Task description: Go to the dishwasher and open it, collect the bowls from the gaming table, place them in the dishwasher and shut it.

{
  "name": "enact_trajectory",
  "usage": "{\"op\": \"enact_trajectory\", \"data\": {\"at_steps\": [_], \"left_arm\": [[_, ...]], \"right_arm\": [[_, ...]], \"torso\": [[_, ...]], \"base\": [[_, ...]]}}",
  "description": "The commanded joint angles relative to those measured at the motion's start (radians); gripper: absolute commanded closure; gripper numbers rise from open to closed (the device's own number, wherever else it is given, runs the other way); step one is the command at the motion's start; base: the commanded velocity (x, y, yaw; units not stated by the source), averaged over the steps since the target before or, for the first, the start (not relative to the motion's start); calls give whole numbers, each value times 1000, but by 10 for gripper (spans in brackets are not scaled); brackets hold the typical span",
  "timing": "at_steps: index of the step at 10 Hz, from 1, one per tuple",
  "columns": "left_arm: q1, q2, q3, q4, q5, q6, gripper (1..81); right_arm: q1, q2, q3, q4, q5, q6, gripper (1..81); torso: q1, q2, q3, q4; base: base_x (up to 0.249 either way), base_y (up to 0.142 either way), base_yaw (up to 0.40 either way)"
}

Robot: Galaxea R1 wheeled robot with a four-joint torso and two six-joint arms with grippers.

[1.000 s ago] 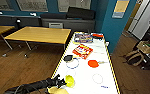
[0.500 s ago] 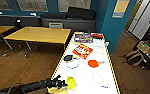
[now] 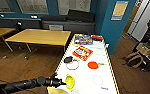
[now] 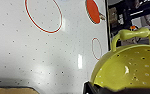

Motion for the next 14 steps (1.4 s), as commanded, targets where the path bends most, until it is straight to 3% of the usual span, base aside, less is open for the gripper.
{"op": "enact_trajectory", "data": {"at_steps": [1,3,5,6,7,11,14], "left_arm": [[20,-289,303,143,-42,3,811],[138,-312,315,201,-70,5,811],[266,-301,303,273,-156,13,811],[330,-295,292,303,-168,13,811],[393,-286,276,334,-195,13,811],[642,-228,173,478,-351,16,811],[787,-130,46,565,-408,16,811]], "right_arm": [[12,-23,3,-37,-17,2,811],[7,-20,3,-40,-17,0,811],[9,-14,-2,-46,-17,0,811],[6,-9,-6,-48,-17,0,811],[6,-9,-9,-49,-17,0,811],[-7,21,-69,-49,-17,0,811],[-33,90,-176,-60,-18,0,811]], "torso": [[0,0,47,0],[0,0,87,0],[0,0,126,0],[-1,0,146,0],[-1,0,114,0],[-3,-2,132,0],[-3,-2,132,0]], "base": [[0,0,0],[0,0,0],[0,0,0],[0,0,0],[0,0,0],[0,0,0],[0,0,0]]}}
